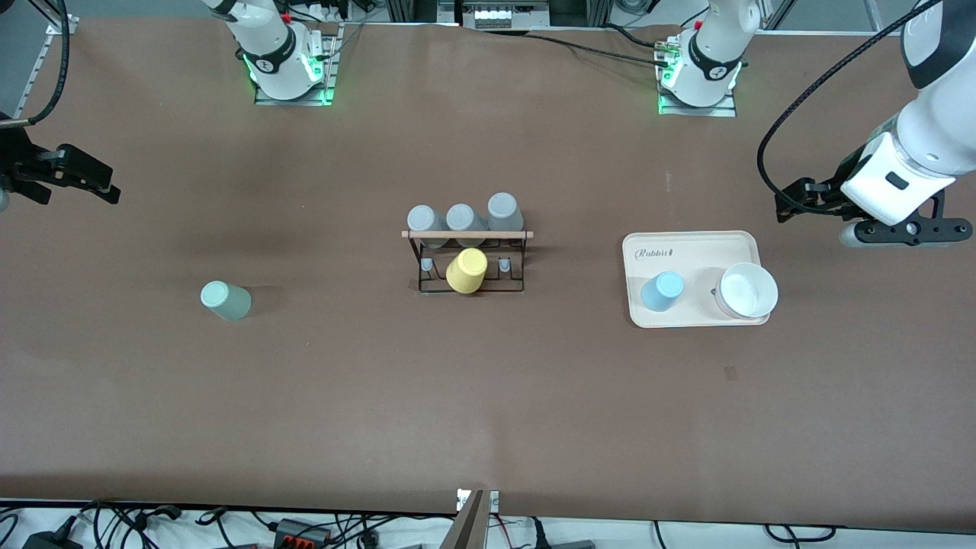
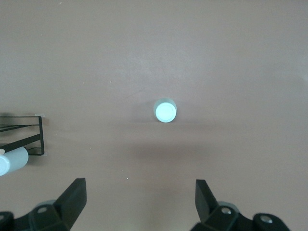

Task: Hang scattered cups on rack with three cups
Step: 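Move the left gripper over the light blue cup on the white tray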

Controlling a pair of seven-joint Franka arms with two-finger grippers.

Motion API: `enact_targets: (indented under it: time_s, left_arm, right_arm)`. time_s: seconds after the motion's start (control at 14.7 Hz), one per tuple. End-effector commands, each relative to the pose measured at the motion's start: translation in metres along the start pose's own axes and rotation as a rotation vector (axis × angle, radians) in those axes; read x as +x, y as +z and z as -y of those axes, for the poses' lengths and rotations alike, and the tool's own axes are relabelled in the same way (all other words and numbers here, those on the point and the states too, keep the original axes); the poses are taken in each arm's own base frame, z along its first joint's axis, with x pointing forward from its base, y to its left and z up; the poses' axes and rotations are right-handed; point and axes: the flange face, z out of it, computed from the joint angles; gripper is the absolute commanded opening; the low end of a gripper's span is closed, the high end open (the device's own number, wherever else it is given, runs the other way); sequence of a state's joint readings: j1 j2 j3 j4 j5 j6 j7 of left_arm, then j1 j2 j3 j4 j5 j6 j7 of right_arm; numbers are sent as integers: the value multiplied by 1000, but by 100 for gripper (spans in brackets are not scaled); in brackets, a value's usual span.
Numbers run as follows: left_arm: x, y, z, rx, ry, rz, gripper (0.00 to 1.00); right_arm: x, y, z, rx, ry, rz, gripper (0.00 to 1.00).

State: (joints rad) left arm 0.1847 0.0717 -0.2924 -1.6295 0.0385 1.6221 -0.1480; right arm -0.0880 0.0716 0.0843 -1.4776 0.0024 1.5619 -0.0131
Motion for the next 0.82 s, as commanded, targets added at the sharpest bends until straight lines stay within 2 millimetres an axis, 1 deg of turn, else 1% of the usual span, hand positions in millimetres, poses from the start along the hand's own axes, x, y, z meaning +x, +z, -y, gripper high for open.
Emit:
enact_targets:
  time_s: [0.0,0.2,0.34,0.41,0.54,0.68,0.75]
  left_arm:
    - [-10,-6,-8,-10,1,0,100]
    - [-10,-4,-10,-10,5,5,100]
    - [-7,3,-10,-10,7,18,100]
    - [0,18,-12,-12,27,44,100]
    - [17,54,-16,-28,38,102,100]
    - [40,97,-49,-41,85,94,100]
    - [52,127,-58,-52,96,104,100]
  right_arm:
    - [-1,-8,-3,-4,-17,-1,100]
    - [-1,-8,-3,-4,-17,-1,100]
    - [-1,-9,0,-5,-14,-1,100]
    - [-2,-9,1,-8,-10,-2,100]
    - [-2,-9,1,-13,-7,-1,100]
    - [-1,-5,-3,-19,-2,7,100]
    - [-2,-3,-2,-20,-4,11,100]
